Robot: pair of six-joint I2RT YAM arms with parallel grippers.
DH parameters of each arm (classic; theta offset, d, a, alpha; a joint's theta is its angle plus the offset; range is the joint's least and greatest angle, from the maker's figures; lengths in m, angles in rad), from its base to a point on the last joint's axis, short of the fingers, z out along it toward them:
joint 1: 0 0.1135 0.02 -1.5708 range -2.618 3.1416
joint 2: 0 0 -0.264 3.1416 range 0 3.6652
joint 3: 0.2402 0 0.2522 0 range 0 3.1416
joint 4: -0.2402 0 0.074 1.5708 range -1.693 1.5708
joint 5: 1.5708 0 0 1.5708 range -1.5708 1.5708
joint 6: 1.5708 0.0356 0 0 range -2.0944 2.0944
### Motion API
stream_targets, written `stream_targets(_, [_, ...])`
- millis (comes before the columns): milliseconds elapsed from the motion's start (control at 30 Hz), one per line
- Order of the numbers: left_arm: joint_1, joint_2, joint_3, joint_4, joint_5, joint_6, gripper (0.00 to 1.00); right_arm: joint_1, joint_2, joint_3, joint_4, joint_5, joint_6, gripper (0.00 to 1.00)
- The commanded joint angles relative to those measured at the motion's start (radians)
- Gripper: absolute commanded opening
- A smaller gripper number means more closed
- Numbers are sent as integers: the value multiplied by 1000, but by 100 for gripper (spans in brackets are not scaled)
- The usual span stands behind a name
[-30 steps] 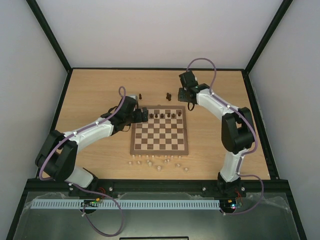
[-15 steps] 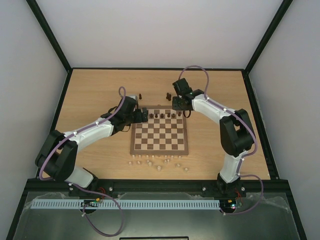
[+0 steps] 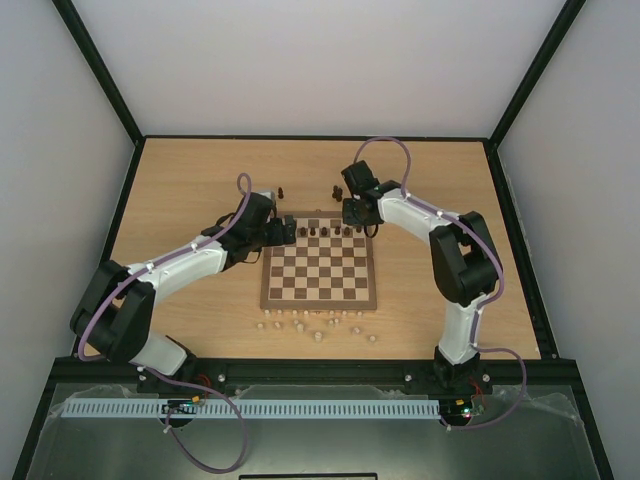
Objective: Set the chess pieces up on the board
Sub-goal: Place the chess piece on the chessboard.
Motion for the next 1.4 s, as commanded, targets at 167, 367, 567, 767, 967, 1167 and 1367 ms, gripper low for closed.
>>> stream_targets(167, [1, -27, -13, 12, -7, 4, 99, 5, 42, 37, -37, 29, -2, 18])
stream_targets(367, [1, -28, -13, 13, -7, 3, 99, 5, 55, 51, -36, 43, -6, 17])
stream_targets(567, [1, -31, -14, 13, -6, 4, 99, 5, 64, 60, -35, 55, -6, 17])
stream_targets(767, [1, -31, -15, 14, -5, 3, 98, 5, 72, 69, -33, 65, -9, 17])
stream_targets(967, [2, -31, -16, 15, -4, 4, 98, 5, 50, 45, -33, 57, -9, 21])
stream_targets(1167, [1, -28, -16, 17, -2, 2, 98, 5, 30, 16, -32, 55, -8, 27])
stream_targets(1367, [1, -24, -17, 19, -1, 2, 98, 5, 25, 4, -30, 44, -7, 23])
